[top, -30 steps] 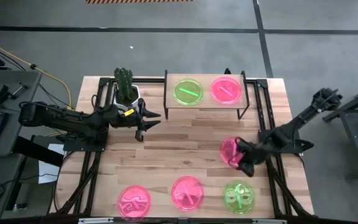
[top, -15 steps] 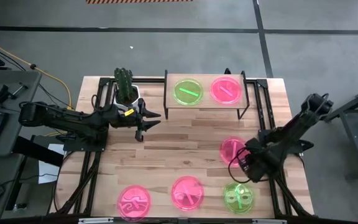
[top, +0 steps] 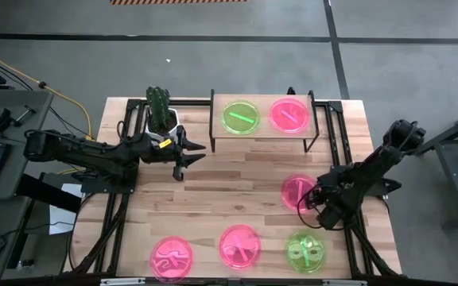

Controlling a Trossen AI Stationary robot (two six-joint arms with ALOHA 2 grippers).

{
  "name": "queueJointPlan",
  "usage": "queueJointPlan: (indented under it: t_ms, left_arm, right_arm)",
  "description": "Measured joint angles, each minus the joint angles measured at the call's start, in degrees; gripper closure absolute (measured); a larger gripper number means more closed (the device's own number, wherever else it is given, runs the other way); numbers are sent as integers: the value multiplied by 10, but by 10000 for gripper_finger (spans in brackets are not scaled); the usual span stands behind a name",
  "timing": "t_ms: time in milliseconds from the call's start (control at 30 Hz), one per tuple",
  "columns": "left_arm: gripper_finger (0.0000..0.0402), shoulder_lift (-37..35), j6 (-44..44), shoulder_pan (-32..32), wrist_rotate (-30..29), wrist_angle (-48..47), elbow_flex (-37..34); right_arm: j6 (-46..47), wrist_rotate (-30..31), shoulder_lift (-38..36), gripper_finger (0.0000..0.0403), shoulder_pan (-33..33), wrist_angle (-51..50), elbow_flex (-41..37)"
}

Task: Place and stack plates onto a shelf
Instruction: Stack the pink plate on top of the pink plate on the shelf

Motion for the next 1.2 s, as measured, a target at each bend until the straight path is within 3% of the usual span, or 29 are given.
queueJointPlan:
  t_ms: [133, 300, 600, 733, 1200]
  left_arm:
    - [288, 0, -5, 0, 1, 0, 0]
    - [288, 0, -5, 0, 1, 0, 0]
    - [288, 0, -5, 0, 1, 0, 0]
    - [288, 0, -5, 0, 1, 0, 0]
    - [288, 0, -9, -1, 0, 1, 0]
  right_arm:
    - [14, 24, -2, 261, 1, 58, -40]
    - [29, 65, 0, 274, 1, 60, -42]
    - [-3, 111, 1, 394, 0, 64, -43]
    - [-6, 122, -15, 395, 0, 72, -43]
    - [-163, 282, -191, 403, -2, 171, -43]
